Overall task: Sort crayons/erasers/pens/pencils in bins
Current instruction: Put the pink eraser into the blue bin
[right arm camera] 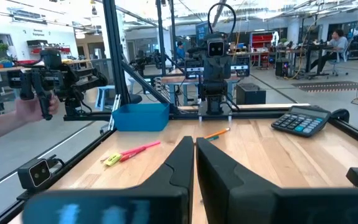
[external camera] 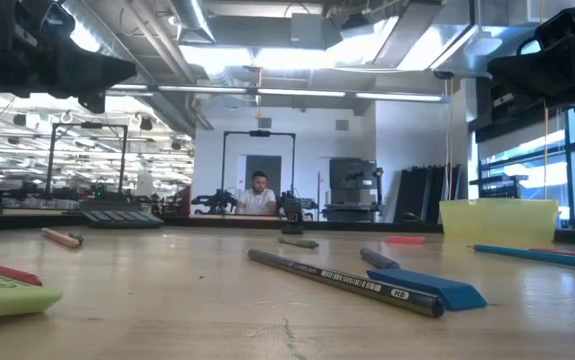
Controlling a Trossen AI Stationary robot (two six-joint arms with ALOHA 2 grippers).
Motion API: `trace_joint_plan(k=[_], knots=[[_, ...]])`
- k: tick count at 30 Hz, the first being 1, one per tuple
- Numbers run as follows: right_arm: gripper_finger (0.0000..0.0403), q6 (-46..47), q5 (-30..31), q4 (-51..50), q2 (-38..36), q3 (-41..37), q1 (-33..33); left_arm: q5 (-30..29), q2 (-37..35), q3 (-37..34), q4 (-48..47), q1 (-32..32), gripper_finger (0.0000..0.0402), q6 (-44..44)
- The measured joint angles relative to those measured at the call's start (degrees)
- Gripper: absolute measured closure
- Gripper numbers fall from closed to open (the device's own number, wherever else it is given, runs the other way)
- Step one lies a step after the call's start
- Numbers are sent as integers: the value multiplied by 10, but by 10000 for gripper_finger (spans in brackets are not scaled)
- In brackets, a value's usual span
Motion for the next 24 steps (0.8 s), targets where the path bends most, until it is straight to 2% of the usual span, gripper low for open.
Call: trace_joint_plan(k=[4, 8, 14, 17, 22, 24], knots=[[379, 2, 0, -1, 0, 0, 0, -51, 0, 0, 22, 0, 401, 0], [379, -16, 29, 3, 0, 0, 0, -67, 0, 0, 35, 0, 401, 0], [379, 94, 94, 20, 0, 0, 0, -62, 0, 0, 7, 0, 401, 3], [379, 152, 146, 35, 0, 0, 0, -68, 0, 0, -35, 0, 401, 55], [379, 168, 333, 29, 9, 0, -1, -128, 3, 0, -32, 11, 401, 55], [376, 167, 368, 10, 22, 0, -5, -137, 3, 0, -32, 16, 401, 51]])
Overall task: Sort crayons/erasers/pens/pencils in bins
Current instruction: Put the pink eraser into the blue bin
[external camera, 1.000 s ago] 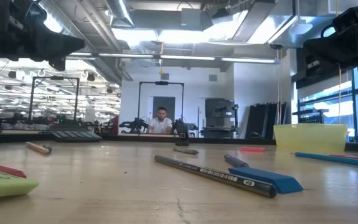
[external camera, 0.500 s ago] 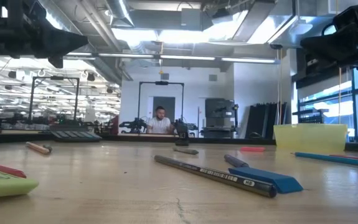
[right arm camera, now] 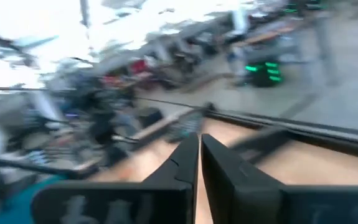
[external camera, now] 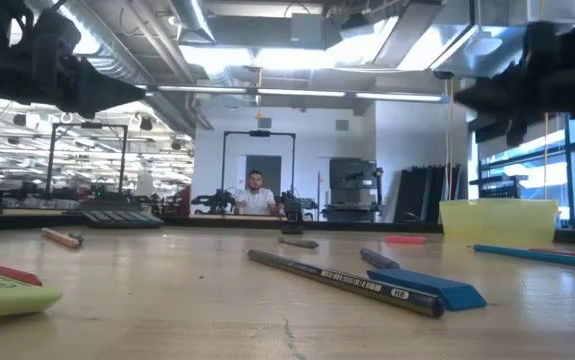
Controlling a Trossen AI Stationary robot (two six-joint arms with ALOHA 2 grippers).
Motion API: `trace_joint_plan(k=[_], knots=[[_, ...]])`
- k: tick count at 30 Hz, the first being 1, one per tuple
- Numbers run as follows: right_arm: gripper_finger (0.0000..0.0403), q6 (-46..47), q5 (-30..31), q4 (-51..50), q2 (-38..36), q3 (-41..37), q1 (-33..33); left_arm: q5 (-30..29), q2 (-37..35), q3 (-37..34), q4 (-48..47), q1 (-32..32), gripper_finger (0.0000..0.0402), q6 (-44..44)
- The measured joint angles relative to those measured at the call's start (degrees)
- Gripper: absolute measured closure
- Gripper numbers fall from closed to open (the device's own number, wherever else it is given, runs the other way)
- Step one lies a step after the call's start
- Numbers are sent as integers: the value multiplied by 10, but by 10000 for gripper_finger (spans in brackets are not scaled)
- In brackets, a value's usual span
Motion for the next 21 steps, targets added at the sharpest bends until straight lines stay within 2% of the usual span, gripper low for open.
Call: trace_joint_plan(k=[5, 8, 13, 17, 21], knots=[[340, 18, 26, -27, 55, 0, -24, -4, 9, 0, 0, 20, 401, 6], [306, -5, 40, -26, 93, 0, -49, -6, 9, 0, 1, 35, 401, 54], [257, -83, 176, 1, 146, 0, -92, -10, 9, 0, 13, 51, 401, 115], [247, -161, 221, 99, 176, 0, -126, -71, 9, 0, 37, 63, 401, 145], [246, -183, 192, 196, 207, 0, -164, -138, 9, 0, 66, 85, 401, 147]])
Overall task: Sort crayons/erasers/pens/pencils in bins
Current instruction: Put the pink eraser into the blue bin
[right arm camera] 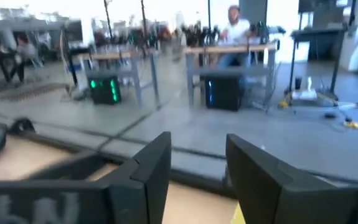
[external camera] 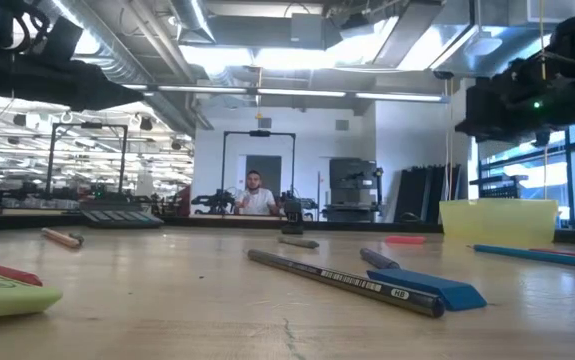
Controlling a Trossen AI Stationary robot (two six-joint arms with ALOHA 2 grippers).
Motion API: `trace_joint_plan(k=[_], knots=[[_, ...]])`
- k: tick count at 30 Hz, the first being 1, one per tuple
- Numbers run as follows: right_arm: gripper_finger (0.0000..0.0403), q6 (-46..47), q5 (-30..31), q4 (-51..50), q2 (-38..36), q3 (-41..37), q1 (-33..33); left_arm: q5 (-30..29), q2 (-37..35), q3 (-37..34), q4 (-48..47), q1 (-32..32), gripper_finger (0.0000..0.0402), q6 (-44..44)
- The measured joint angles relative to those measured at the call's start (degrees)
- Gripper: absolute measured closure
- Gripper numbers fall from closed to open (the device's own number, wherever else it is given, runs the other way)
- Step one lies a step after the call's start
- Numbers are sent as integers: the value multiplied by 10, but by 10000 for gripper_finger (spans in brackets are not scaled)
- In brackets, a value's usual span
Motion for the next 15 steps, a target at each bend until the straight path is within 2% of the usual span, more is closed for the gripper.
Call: trace_joint_plan(k=[8, 15], knots=[[246, -16, -143, 61, 65, 0, -68, 21, 0, 0, 4, 31, 401, 1], [246, 19, -231, 69, 94, 0, -70, 14, 0, 0, -1, 31, 401, -7]])
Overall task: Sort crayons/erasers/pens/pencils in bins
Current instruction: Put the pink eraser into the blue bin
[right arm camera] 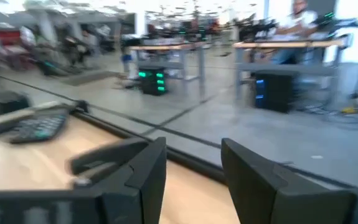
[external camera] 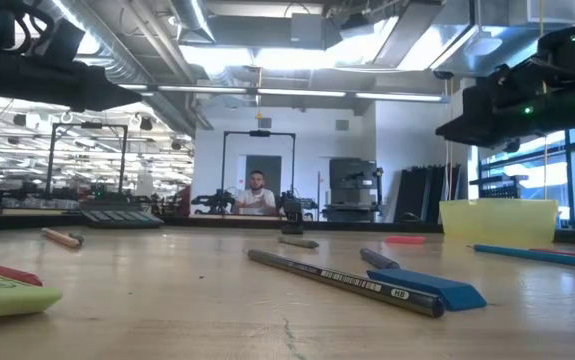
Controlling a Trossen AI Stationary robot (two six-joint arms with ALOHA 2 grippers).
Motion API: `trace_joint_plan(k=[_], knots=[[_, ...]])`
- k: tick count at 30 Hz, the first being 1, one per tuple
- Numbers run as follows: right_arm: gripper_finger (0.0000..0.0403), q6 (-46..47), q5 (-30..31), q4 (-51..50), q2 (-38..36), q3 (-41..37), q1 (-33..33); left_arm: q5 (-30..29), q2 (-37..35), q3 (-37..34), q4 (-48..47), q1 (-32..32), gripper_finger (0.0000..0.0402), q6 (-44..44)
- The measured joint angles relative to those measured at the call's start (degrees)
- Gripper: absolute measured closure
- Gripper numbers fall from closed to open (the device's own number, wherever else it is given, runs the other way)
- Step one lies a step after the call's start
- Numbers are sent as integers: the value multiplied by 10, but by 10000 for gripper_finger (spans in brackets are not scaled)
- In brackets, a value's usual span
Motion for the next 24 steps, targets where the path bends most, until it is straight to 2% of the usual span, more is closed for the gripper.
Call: trace_joint_plan(k=[3, 7, 10, 14, 19, 24], knots=[[246, 21, -38, 0, -1, 0, 9, 1, 0, 0, 0, 0, 398, -32], [246, 28, -64, -20, -1, 1, 32, 29, 3, 0, -7, 0, 367, -67], [246, 38, -65, -96, 1, 32, 53, 54, 22, 0, -2, 0, 334, -77], [246, -9, -60, -239, 14, 124, 75, 85, 61, 0, 36, 0, 301, -123], [246, -33, -55, -386, 57, 223, 94, 134, 83, 0, 98, -9, 295, -136], [246, 10, -93, -415, 124, 220, 123, 135, 74, 0, 105, -52, 297, -141]])
